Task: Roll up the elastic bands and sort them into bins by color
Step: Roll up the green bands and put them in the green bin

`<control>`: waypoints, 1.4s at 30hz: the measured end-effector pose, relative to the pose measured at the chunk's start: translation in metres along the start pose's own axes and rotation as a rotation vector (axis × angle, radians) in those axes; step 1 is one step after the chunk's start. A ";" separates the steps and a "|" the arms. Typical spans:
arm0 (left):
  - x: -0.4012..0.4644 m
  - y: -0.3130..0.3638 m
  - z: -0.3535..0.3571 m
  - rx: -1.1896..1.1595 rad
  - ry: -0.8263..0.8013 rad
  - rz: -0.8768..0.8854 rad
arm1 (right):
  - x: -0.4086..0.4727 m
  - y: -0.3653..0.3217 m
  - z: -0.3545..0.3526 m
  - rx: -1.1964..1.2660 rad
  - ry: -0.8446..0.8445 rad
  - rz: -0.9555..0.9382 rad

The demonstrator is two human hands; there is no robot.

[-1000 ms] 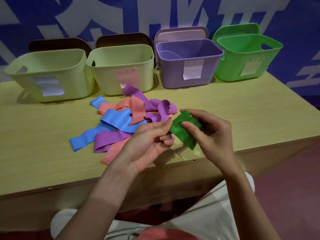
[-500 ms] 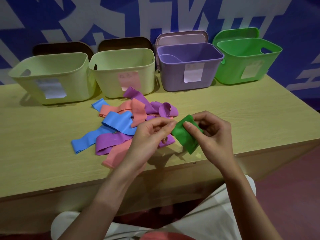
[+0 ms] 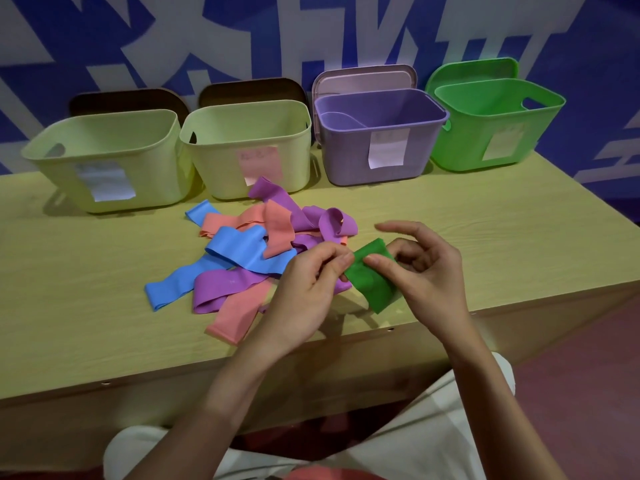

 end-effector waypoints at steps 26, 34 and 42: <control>-0.006 -0.005 -0.011 -0.191 0.140 -0.125 | -0.003 0.000 0.007 -0.071 -0.066 -0.102; 0.001 0.002 -0.007 -0.039 0.054 0.006 | 0.002 -0.001 0.003 -0.106 -0.039 -0.116; -0.003 0.006 -0.017 0.018 0.210 0.060 | 0.000 -0.006 0.002 -0.102 -0.018 -0.132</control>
Point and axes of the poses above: each hand's wrist, its own x-axis towards the middle knuckle, its own z-axis out of the palm, y = z × x, the point moved 10 cm from there along x, towards the middle knuckle, and after that the axes turned 7 degrees about y, right-handed, at the moved point
